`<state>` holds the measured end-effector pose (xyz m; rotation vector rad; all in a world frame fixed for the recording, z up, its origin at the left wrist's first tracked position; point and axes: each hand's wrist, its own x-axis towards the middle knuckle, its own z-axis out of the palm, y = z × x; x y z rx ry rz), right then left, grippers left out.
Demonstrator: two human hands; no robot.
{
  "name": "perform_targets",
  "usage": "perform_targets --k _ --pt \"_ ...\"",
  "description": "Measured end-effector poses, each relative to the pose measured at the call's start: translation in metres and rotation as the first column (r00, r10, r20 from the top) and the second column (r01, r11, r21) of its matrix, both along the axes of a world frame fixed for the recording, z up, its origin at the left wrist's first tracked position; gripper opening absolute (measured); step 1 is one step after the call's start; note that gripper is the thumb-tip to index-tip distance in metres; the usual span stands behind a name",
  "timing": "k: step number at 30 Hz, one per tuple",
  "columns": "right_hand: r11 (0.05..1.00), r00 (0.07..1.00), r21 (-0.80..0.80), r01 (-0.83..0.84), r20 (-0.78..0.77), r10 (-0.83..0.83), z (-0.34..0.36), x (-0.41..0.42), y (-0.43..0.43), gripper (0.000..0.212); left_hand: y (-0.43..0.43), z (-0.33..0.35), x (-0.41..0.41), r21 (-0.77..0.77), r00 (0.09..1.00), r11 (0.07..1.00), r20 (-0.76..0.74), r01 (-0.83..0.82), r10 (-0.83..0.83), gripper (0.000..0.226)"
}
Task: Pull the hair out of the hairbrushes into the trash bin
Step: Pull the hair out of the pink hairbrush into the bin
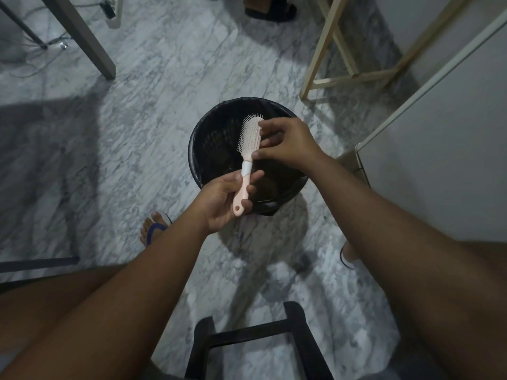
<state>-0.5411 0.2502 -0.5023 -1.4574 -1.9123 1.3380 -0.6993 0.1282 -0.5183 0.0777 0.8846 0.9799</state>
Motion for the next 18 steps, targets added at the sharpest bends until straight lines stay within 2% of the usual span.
perform_targets --k 4,6,8,10,12,13,15,18 --pt "0.993 0.993 0.045 0.108 -0.050 -0.106 0.008 0.003 0.010 0.027 -0.006 0.000 -0.003 0.019 0.999 0.999 -0.034 0.031 -0.030 0.038" --pt "0.976 0.974 0.034 0.215 -0.086 -0.212 0.007 0.001 0.014 0.015 -0.008 0.002 -0.003 0.037 0.998 0.999 -0.054 0.034 -0.032 0.037" --pt "0.965 0.959 0.021 0.261 -0.119 -0.257 0.004 -0.002 0.014 0.014 -0.007 0.003 0.000 0.048 0.998 0.999 -0.059 0.009 -0.006 0.035" --pt "0.980 0.978 0.057 0.189 -0.097 -0.183 0.004 -0.007 0.006 0.021 -0.005 0.005 0.004 0.048 0.998 0.998 -0.061 -0.032 0.035 0.034" --pt "0.990 0.999 0.134 0.037 0.026 -0.041 0.006 -0.011 -0.003 0.043 -0.001 0.007 0.006 0.049 0.995 0.997 -0.069 -0.062 0.065 0.034" --pt "0.981 0.994 0.192 -0.036 0.105 0.016 0.007 -0.013 -0.006 0.047 0.000 0.007 0.006 0.052 0.995 0.997 -0.076 -0.065 0.068 0.035" --pt "0.962 0.987 0.263 -0.078 0.153 0.038 0.007 -0.016 -0.007 0.035 0.002 0.007 0.007 0.048 0.994 0.997 -0.081 -0.062 0.066 0.035" --pt "0.959 0.990 0.282 -0.042 0.138 0.003 0.006 -0.019 -0.006 0.013 0.005 0.007 0.009 0.041 0.995 0.997 -0.061 -0.072 0.075 0.036"
